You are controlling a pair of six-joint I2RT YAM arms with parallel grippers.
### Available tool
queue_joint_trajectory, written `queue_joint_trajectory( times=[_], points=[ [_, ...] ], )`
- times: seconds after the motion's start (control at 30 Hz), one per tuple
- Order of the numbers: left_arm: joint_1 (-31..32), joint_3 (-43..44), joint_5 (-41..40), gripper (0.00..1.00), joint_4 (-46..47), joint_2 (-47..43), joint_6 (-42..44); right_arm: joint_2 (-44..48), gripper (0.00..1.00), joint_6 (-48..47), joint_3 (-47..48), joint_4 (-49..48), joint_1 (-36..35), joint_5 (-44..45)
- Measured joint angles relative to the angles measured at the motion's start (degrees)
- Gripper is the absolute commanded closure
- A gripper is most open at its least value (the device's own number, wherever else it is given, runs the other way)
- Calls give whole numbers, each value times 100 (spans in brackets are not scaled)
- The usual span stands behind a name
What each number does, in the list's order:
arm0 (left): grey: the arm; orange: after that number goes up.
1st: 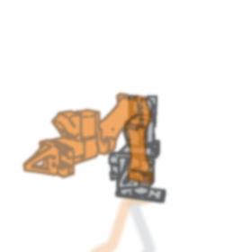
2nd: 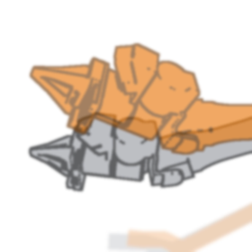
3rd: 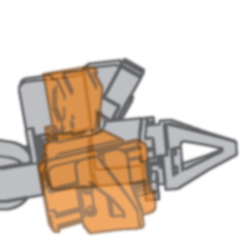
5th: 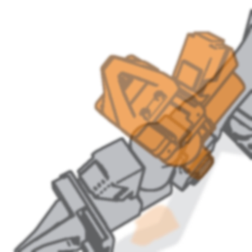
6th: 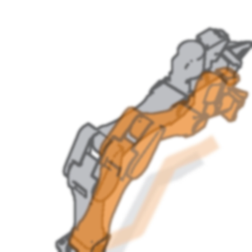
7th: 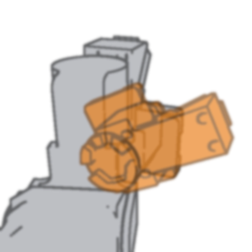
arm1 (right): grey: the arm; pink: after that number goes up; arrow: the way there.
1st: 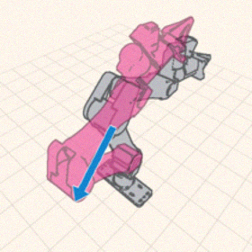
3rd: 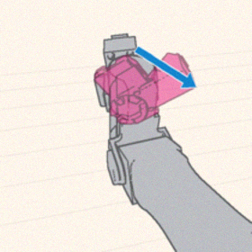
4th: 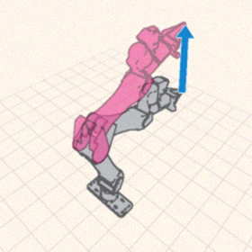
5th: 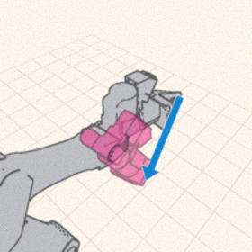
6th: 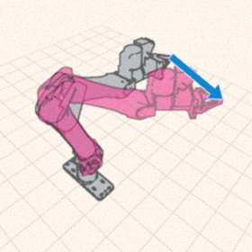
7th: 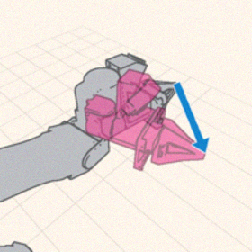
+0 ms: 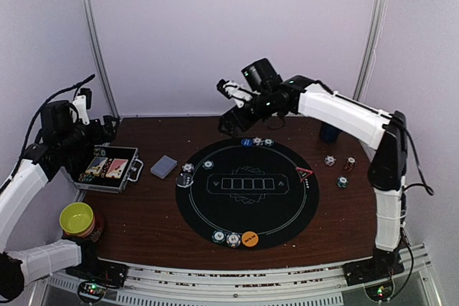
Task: Distribute texas hold em gaming equipment
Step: Place the poker chips pile in the dealer area.
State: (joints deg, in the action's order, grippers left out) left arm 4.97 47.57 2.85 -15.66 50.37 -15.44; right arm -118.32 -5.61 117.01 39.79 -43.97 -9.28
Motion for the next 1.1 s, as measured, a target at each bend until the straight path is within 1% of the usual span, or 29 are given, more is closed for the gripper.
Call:
queue_joint_trajectory(
  times=[0.13, 0.2, 0.33, 0.43, 0.63, 0.73, 0.83, 0.97, 1.1],
  points=[
    [706, 461, 2, 2, -31, 638, -15, 1115, 0, -87, -822, 55, 503, -160],
    [1027, 728, 7, 2, -28, 1086, -26, 1473, 0, -177, -1298, 96, 748, -210],
    [1506, 1309, -9, 2, -33, 2079, -52, 1810, 0, -363, -2177, 181, 1064, -275],
    [1840, 1906, -61, 2, -79, 2924, -50, 1827, 0, -459, -2531, 247, 1252, -302],
    [2474, 3486, -87, 2, -267, 4776, 72, 1982, 0, -568, -2876, 236, 1585, -286],
    [2712, 4288, -92, 2, -575, 5654, 203, 2201, 0, -605, -2990, 181, 1733, -232],
    [2868, 4885, -87, 2, -883, 6371, 348, 2350, 0, -623, -3040, 87, 1845, -173],
    [2953, 5346, -15, 4, -1250, 6990, 505, 2393, 0, -625, -3084, -68, 1912, -28],
    [2949, 5412, 57, 6, -1464, 7237, 614, 2396, 0, -627, -3165, -116, 1926, 57]
  ],
)
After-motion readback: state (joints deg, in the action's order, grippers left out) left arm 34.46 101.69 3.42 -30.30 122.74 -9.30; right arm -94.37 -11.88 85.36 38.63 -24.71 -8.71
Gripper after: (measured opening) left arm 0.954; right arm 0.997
